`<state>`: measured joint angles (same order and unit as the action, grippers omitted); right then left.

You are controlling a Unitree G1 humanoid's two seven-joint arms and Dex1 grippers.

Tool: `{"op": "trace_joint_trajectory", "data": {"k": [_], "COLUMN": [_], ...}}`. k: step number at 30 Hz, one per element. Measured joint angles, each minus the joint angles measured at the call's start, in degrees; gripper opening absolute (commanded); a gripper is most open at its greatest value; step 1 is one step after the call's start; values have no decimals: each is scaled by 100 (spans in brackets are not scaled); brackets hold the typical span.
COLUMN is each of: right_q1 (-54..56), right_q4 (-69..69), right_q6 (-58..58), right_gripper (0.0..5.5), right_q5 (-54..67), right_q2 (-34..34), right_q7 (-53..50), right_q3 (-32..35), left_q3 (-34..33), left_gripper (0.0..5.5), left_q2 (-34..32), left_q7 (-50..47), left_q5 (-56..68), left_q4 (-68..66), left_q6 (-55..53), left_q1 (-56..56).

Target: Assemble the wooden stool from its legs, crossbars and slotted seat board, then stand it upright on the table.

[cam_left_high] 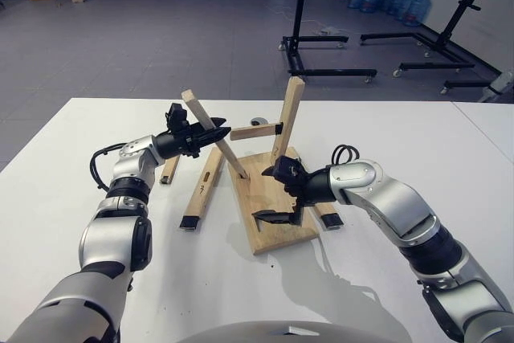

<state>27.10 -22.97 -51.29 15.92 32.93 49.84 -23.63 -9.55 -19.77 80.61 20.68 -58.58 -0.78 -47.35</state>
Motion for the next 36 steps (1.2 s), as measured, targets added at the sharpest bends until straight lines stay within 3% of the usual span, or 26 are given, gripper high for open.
{"op": "trace_joint_trajectory", "data": {"k": [36], "right_q1": [0], "right_q4": [0], "right_q6": [1], "right_gripper": [540], "right_q5": [42], "right_q2": [-25], "right_q7": [-98], "right_q3": [-20], "left_q3": [-60], "left_gripper": [201], "left_q2": [-52], "left_q7": [124], "left_q5": [-80], "left_q4": [-139], "left_q6": [-1], "left_q1": [-186]}}
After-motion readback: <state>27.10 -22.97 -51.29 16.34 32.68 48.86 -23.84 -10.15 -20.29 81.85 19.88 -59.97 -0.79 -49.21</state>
